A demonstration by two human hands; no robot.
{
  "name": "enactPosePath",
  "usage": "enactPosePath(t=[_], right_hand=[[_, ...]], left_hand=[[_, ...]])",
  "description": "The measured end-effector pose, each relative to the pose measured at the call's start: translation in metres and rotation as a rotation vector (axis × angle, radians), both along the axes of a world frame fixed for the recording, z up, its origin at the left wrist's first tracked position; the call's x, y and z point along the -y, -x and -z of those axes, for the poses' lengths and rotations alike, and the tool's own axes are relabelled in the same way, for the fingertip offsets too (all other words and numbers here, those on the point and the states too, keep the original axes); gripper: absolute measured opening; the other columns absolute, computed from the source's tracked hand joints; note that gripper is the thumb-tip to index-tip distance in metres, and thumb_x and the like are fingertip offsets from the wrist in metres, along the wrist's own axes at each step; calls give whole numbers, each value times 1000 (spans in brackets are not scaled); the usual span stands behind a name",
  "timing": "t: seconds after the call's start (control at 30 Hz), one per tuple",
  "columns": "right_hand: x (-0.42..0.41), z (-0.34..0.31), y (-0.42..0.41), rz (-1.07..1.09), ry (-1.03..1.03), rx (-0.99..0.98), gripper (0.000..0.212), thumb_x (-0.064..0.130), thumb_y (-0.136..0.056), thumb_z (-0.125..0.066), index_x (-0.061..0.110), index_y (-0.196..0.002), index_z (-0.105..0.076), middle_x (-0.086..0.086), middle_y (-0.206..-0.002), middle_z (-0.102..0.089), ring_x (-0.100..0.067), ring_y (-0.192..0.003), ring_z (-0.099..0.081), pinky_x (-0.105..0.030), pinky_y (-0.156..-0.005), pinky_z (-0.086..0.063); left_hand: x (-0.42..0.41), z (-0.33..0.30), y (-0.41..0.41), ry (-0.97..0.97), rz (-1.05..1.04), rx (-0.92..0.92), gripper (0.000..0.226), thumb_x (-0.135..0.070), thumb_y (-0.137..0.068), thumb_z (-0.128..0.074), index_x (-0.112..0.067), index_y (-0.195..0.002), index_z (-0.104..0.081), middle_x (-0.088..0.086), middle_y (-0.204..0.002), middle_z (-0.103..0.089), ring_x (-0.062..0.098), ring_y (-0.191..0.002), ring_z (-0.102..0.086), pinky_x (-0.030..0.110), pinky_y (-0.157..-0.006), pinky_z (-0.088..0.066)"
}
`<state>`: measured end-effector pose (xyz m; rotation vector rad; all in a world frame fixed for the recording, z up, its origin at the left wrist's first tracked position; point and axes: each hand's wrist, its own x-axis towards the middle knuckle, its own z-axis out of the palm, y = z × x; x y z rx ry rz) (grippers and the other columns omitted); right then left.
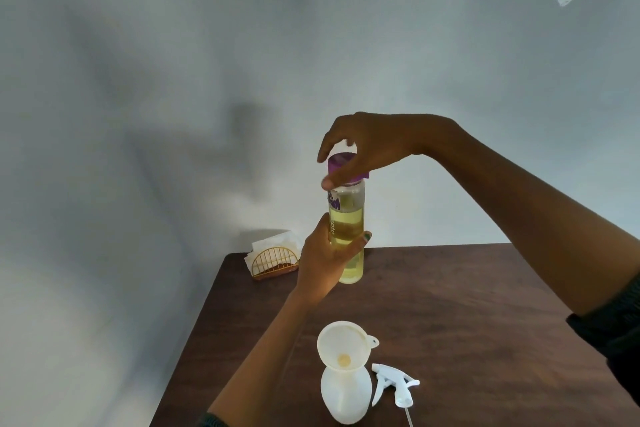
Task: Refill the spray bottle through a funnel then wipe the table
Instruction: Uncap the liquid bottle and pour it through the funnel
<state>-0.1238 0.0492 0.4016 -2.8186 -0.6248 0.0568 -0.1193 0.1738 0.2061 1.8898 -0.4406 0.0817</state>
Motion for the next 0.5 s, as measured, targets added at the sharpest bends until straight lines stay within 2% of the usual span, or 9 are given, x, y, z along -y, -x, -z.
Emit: enactPosePath(t=[0.1, 0.2, 0.27, 0.33, 0.4, 0.43, 0.5], right_hand=[[0, 6, -5, 72, 43, 37, 43, 55, -82, -60, 19, -106, -63, 4, -102, -56, -17, -98, -56, -25, -75, -45], [4, 6, -3, -23, 26, -66, 26, 28, -87, -65, 18, -110, -62, 2, -111, -57, -13, -93, -57, -16, -70, -48], [5, 2, 2, -100, 14, -144, 33, 14, -85, -67, 21, -116, -62, 6, -117, -52, -10, -101, -54, -12, -76, -48], [5, 2, 4, -86, 22, -141, 45, 33, -82, -70, 30, -124, -56, 9, -129, -44, -12, -119, -43, -24, -95, -44], [4, 6, 0, 48, 130, -73, 63, 60, -78, -60, 34, -133, -44, 3, -137, -37, -18, -125, -36, -37, -102, -40], [2, 9, -3, 111, 175, -52, 67, 66, -78, -53, 31, -135, -42, -1, -135, -39, -22, -122, -40, -38, -99, -41], [0, 15, -7, 143, 184, -55, 61, 65, -84, -46, 21, -126, -48, -5, -120, -51, -22, -104, -50, -31, -82, -45]], left_hand=[[0, 3, -1, -7, 12, 4, 42, -39, -84, -69, -32, -115, -43, -14, -109, -56, 7, -97, -58, 21, -84, -47], [0, 8, -3, -9, 10, 1, 41, -40, -82, -70, -32, -113, -45, -15, -106, -58, 6, -94, -59, 17, -81, -46], [-1, 11, -4, -3, 9, -3, 41, -40, -81, -71, -31, -113, -46, -15, -106, -59, 4, -93, -60, 12, -78, -45], [-2, 13, -4, 6, 10, -9, 41, -40, -81, -71, -31, -113, -47, -17, -104, -59, 1, -91, -61, 10, -78, -46], [-1, 11, -5, 7, 11, -9, 40, -39, -82, -71, -33, -112, -46, -23, -100, -58, -5, -88, -60, 10, -78, -47], [-1, 10, -5, 5, 12, -8, 39, -39, -82, -71, -33, -112, -46, -27, -99, -56, -8, -86, -59, 9, -77, -47], [0, 9, -5, 3, 16, -5, 39, -37, -83, -70, -34, -112, -44, -31, -97, -52, -11, -85, -56, 7, -73, -44]])
